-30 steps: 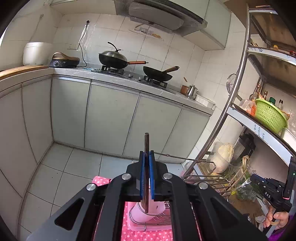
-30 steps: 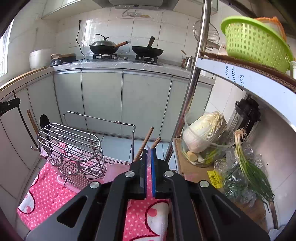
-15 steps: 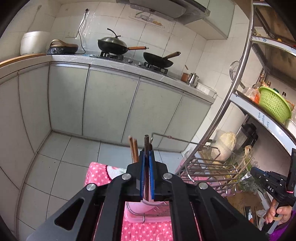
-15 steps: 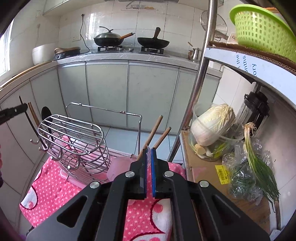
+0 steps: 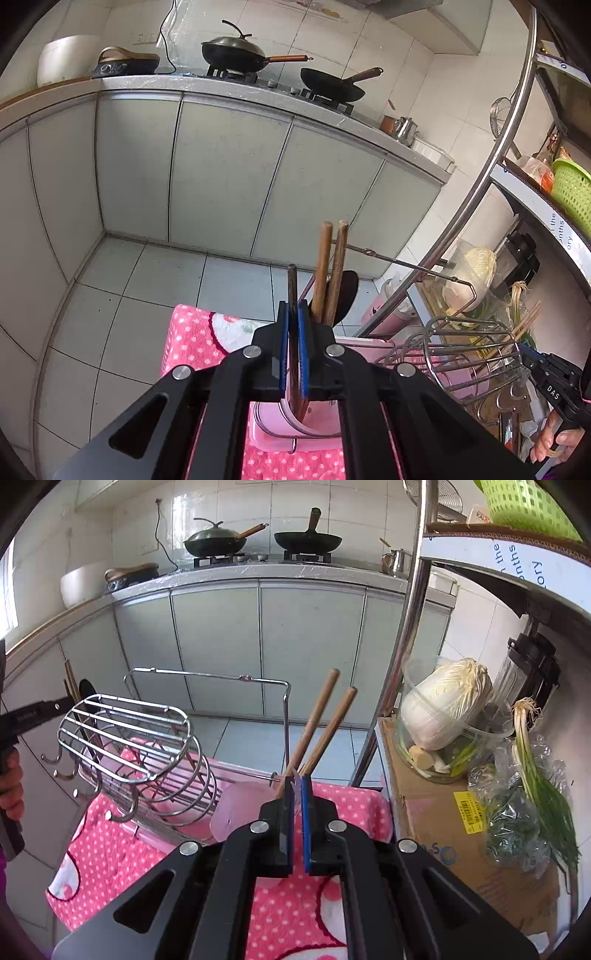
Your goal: Organize utensils
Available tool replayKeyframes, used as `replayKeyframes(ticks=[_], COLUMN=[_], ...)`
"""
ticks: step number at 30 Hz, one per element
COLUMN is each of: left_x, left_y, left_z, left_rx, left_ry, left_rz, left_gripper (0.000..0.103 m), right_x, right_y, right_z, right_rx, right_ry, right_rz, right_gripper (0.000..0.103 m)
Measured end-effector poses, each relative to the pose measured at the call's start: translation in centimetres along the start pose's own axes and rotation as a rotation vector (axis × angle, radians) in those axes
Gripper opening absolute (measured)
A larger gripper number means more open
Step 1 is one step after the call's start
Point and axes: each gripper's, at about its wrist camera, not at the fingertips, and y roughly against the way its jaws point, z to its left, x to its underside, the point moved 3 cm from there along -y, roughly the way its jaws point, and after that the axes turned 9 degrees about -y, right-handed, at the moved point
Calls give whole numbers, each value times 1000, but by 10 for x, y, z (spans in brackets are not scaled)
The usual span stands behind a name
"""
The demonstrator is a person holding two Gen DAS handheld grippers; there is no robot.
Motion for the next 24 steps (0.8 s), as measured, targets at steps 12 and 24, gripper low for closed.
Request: replayKeyframes(ticks=[12,24], left_x=[6,19], left_y=[18,72], left_z=[18,20], left_rx=[-1,5], left_ry=[50,47], left_rz=[-18,-53], left_gripper=[22,28], right_x=[5,28], right_y=[-3,43], right_z=[-14,-16], right_rx=[-74,-100], right_ry=[-97,-134], right_rz=[48,-8], right_gripper=[34,34])
